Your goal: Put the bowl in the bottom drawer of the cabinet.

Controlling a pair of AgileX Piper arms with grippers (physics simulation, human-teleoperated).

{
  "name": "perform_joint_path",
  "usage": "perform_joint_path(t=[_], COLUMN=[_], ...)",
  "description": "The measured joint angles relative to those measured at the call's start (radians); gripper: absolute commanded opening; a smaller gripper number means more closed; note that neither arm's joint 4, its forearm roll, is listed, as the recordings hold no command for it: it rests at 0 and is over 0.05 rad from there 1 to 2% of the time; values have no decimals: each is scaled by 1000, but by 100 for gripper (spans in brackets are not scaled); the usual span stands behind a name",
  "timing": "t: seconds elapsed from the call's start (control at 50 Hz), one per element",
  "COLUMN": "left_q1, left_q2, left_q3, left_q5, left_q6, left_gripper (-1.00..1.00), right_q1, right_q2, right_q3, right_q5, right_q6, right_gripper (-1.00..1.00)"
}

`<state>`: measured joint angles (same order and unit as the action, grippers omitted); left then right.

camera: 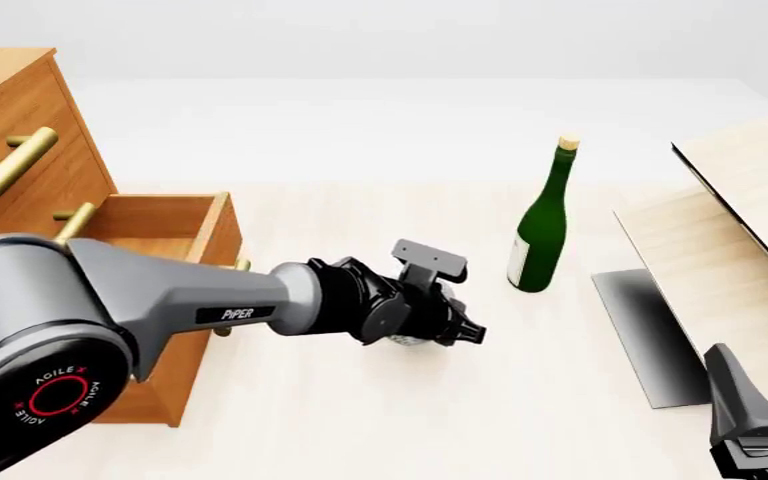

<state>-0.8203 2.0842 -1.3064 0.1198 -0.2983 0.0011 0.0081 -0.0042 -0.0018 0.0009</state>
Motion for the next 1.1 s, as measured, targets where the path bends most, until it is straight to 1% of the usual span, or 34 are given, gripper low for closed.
perform_joint_path(t=[0.42,0.74,1.1], left_q1=[30,61,81], left_q2=[-58,-138,-213], left_q3=[12,37,72], left_q5=[19,15,-8], left_q6=[24,42,46], left_gripper=[-100,-100,-100], right_q1=[0,0,0], right_q2=[0,0,0], right_q3=[0,0,0], right_q5=[0,0,0], right_q6=[0,0,0], right_gripper=[100,100,100])
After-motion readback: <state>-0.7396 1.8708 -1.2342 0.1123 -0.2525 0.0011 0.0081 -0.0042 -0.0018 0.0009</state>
